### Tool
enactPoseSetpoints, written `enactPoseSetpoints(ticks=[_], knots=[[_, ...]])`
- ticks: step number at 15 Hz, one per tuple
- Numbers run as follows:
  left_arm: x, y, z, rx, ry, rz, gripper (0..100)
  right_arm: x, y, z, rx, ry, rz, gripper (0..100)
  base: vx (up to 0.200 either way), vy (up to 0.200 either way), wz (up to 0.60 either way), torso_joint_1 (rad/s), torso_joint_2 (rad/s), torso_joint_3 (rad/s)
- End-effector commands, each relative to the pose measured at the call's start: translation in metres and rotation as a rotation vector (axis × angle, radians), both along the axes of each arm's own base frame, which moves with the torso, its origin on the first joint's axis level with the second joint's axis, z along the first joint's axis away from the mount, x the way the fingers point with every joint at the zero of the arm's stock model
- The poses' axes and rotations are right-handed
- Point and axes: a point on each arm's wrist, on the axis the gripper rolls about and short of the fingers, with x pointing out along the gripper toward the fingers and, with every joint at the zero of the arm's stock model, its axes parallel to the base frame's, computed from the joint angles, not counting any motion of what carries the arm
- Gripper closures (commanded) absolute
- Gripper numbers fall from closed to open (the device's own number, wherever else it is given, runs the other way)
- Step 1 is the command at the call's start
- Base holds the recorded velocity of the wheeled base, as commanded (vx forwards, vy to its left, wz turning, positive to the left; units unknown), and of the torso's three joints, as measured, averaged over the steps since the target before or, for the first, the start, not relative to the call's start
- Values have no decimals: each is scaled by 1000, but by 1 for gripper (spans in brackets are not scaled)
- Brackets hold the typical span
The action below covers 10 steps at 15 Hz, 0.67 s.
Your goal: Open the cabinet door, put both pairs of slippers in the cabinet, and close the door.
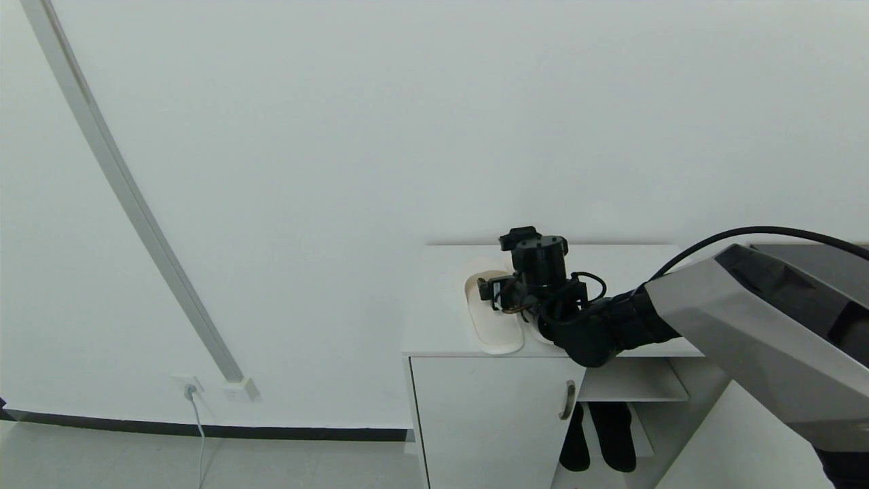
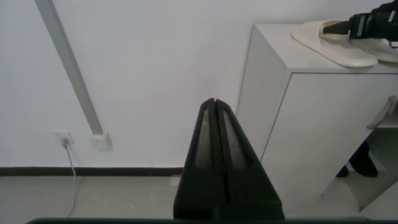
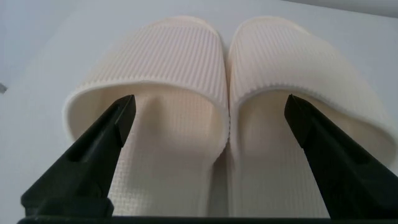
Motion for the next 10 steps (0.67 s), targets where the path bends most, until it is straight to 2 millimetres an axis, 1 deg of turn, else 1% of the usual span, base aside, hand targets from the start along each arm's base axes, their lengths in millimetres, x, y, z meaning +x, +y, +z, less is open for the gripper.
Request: enactPoseSetpoints(ticks=[1, 4, 5, 10], knots=[[0, 0, 0, 0, 1, 1, 100, 4, 2, -4, 3, -2, -2, 0, 0, 0, 0, 0, 0, 0], [0, 0, 0, 0, 1, 1, 100, 8, 1, -7, 0, -1, -8, 0, 0, 0, 0, 0, 0, 0], [0, 0, 0, 0, 1, -1, 100, 9, 1, -8, -1, 2, -8, 100, 0, 0, 0, 0, 0, 0], [0, 0, 0, 0, 1, -1, 100, 9, 2, -7, -1, -4, -6, 100, 0, 0, 0, 0, 0, 0]])
